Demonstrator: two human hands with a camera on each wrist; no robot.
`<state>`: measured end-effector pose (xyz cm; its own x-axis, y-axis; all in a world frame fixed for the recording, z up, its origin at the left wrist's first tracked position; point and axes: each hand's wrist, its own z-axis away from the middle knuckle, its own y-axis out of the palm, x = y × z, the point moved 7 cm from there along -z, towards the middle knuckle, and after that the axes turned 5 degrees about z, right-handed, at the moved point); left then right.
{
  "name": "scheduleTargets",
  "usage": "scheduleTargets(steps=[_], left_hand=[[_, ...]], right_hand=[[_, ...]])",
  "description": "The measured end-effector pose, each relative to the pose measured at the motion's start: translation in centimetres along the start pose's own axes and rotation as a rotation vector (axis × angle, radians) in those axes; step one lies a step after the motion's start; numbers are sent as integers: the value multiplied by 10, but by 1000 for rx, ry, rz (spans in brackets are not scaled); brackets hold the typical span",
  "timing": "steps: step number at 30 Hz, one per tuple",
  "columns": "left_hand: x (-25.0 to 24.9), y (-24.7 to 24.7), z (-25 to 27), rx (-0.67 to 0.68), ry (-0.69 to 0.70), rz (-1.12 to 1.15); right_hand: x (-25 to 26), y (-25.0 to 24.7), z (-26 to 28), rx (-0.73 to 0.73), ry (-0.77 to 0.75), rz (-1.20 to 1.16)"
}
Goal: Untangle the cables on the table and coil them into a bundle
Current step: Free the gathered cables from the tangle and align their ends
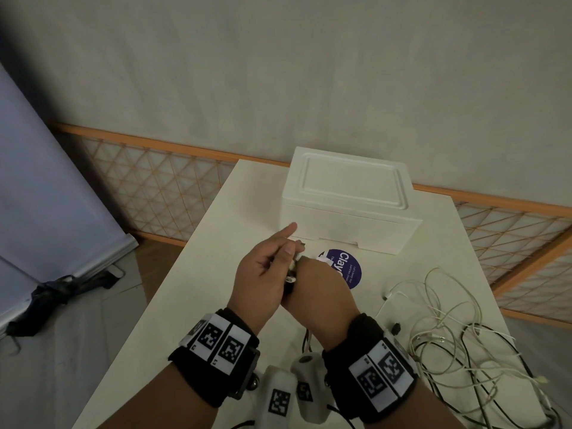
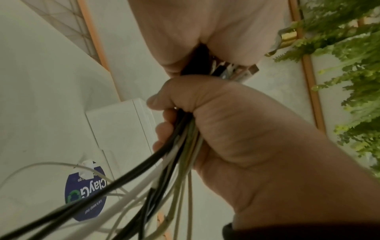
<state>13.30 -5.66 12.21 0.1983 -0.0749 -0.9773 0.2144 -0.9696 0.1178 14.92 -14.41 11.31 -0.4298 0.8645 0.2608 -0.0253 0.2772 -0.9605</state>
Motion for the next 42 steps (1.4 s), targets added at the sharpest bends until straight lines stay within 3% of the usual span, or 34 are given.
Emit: scheduleTargets(steps=[6, 11, 14, 18, 24, 28, 34, 38, 40, 42], left_hand=[[1, 4, 0, 152, -90, 79], [0, 2, 3, 281, 103, 5], [0, -1, 1, 159, 122, -37], [2, -7, -1, 29, 111, -118], [7, -11, -1, -34, 56, -61], [-2, -6, -1, -16, 122, -152], [-17, -5, 2, 33, 320, -370], [-17, -2, 2, 216, 252, -331], [-20, -3, -2, 264, 119, -143], [-12, -7, -14, 162, -122, 124]], right_hand=[[4, 5, 3, 40, -35, -3], [5, -4, 1, 130, -89, -173], [12, -10, -2, 201, -100, -171], [21, -13, -4, 172, -136, -229], [22, -12, -1, 146, -128, -463], [20, -16, -4, 75, -143, -332], [10, -13, -7, 11, -41, -497], [8, -13, -7, -18, -30, -412], [6, -19, -6, -33, 14, -427], [11, -26, -4, -72, -23, -320]])
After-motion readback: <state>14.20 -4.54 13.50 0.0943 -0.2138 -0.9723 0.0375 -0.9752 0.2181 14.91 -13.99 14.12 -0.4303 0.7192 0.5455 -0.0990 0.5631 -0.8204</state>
